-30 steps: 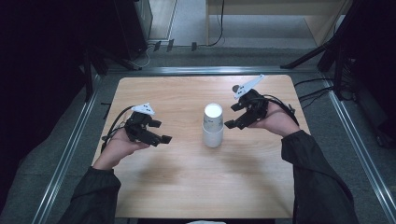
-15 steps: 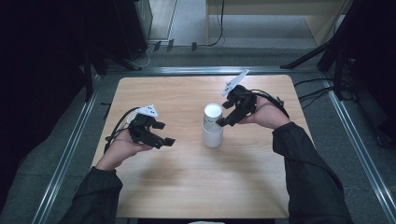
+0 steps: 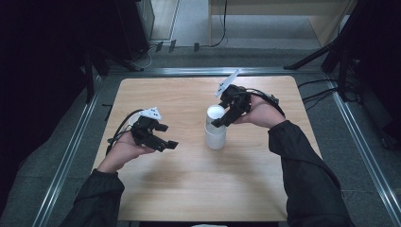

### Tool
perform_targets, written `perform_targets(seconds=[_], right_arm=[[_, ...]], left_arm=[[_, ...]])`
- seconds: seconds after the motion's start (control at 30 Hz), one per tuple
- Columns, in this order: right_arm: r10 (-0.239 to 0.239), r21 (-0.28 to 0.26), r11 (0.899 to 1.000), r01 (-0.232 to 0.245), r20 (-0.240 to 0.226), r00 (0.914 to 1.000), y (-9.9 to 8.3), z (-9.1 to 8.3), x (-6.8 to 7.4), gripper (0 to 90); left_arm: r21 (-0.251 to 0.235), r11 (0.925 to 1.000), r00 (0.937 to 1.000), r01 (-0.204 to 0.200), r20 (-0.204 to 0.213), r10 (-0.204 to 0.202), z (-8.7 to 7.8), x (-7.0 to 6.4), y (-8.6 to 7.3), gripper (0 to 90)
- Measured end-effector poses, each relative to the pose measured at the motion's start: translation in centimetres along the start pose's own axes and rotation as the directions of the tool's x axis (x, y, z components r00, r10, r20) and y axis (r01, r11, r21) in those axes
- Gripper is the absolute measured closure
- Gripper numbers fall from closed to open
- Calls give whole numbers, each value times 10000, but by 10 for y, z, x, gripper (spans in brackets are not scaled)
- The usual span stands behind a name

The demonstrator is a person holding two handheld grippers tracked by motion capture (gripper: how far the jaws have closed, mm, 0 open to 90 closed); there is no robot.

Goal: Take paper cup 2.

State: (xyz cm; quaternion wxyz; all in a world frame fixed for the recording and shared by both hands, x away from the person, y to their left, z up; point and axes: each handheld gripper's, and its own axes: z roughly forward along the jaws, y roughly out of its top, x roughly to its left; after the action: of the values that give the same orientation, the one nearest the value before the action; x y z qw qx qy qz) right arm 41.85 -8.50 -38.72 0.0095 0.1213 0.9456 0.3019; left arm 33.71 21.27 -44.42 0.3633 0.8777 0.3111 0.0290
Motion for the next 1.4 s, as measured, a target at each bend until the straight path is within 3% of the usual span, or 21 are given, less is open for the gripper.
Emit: perform_targets(seconds=[0.43,1.4], right_arm=[[-292,294,9992,286,216,9993,5,-2,4,334],[-215,484,9986,197,377,9991,20,-26,7,337]], left_arm=[[20,10000,10000,6,-27,-6,0,1,-1,139],[-60,9999,9999,120,52,-119,-3,3,-3,139]])
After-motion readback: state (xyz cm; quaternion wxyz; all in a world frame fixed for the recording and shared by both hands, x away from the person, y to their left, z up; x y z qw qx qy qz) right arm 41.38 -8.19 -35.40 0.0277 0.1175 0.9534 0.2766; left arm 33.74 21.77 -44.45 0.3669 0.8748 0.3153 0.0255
